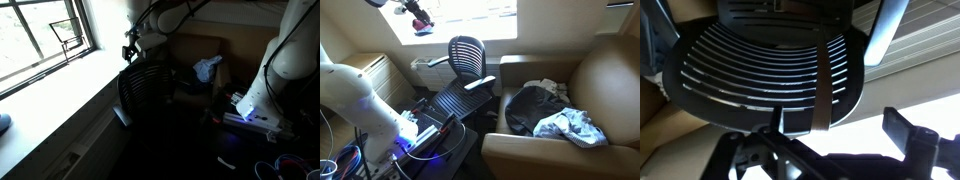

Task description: Put the belt on the black chair on the brown chair

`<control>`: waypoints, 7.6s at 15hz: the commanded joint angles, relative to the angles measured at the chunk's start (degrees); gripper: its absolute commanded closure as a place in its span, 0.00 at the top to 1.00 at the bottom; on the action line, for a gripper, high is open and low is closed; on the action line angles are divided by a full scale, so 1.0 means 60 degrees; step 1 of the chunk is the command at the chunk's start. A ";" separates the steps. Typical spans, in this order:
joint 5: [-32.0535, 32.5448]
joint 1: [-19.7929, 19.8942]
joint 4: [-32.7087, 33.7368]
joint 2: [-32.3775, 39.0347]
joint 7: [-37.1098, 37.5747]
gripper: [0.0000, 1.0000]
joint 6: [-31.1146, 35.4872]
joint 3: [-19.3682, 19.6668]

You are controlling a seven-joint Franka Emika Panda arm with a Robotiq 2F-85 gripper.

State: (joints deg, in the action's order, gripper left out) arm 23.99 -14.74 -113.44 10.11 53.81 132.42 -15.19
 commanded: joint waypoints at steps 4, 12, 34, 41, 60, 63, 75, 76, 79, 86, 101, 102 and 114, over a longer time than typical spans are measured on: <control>0.0159 -0.1282 0.1927 0.2110 0.0397 1.00 -0.1832 0.0663; 0.4510 -0.2911 0.2536 0.4503 0.4486 1.00 -0.1799 0.2224; 0.8458 -0.0177 0.2033 0.5454 0.7297 1.00 0.4911 0.2784; 0.9301 -0.0060 0.0428 0.2788 0.6556 1.00 0.5019 0.3145; 0.6675 -0.0151 0.3015 0.6469 0.6186 1.00 0.7864 0.2802; 0.7654 -0.2131 0.3814 0.6934 0.8338 1.00 0.8734 0.5028; 0.4249 -0.6051 0.5159 0.9586 1.0244 0.00 1.1081 0.9873; 0.4019 -0.6034 0.5175 0.9629 1.0070 0.00 1.1068 0.9831; 0.3892 -0.7162 0.3867 0.9373 0.9903 0.00 1.0876 1.1263; 0.4570 -0.9488 0.1194 0.7934 1.0031 0.00 1.0030 1.5161; 0.4594 -0.9020 0.0396 0.5953 0.9895 0.83 0.9531 1.4831; 0.4644 -0.8678 0.0507 0.5777 0.9794 0.92 0.9406 1.4097; 0.1649 -0.6964 0.0651 0.5993 0.5601 1.00 0.9190 0.9140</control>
State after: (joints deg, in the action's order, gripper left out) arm 33.12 -54.52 -110.35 44.50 87.72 185.59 36.85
